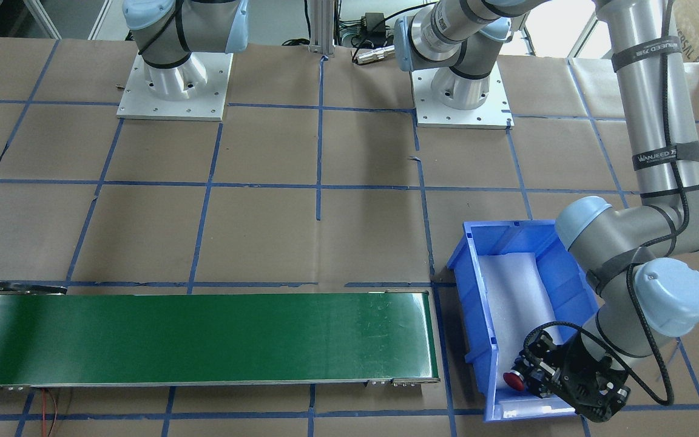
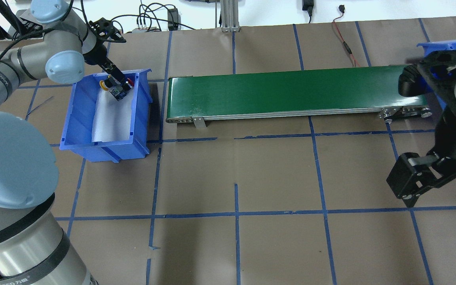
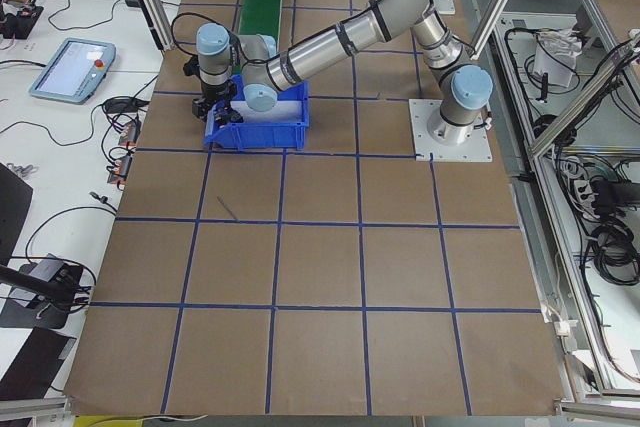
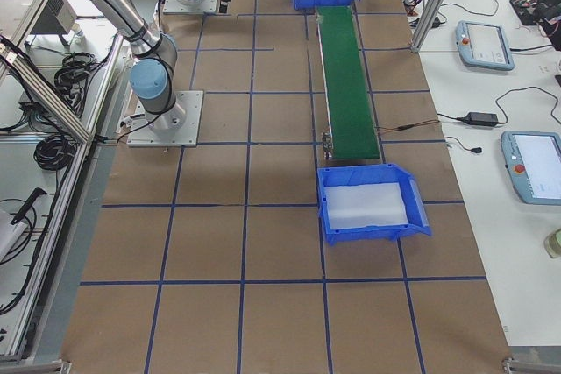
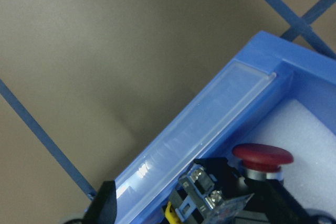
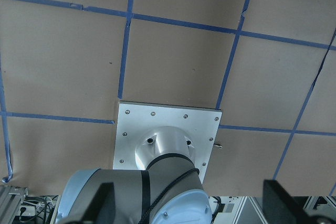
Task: Transport two buttons from left to right
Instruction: 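Lower the left gripper and grasp the yellow push-button in the bin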
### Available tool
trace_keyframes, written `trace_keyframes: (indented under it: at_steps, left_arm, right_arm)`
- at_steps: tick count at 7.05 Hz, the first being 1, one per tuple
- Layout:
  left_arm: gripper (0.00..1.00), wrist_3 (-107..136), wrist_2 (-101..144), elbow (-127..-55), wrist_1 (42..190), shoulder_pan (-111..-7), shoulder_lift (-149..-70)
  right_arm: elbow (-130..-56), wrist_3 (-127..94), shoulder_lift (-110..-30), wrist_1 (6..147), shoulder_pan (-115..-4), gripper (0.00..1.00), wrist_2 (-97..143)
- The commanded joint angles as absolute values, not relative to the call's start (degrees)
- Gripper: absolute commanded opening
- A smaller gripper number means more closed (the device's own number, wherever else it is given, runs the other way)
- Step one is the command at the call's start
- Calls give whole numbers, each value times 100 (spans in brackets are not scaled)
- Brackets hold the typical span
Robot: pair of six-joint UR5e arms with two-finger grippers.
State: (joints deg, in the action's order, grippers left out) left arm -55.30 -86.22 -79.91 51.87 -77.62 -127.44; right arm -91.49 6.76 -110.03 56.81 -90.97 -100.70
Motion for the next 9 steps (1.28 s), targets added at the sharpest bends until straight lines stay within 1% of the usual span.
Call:
trace_keyframes:
  at_steps: [1,9]
  left_arm:
    - [100,-5537,-8622,-7998,5194,-7761,-12753]
    - [98,-5537,-8613,-8095,5168,-7761,-12753]
  right_arm:
    - [-9158,677,-11031,5590,-9097,100,-10081]
    - [-9167,659,-10986,5616,-9097,100,-10072]
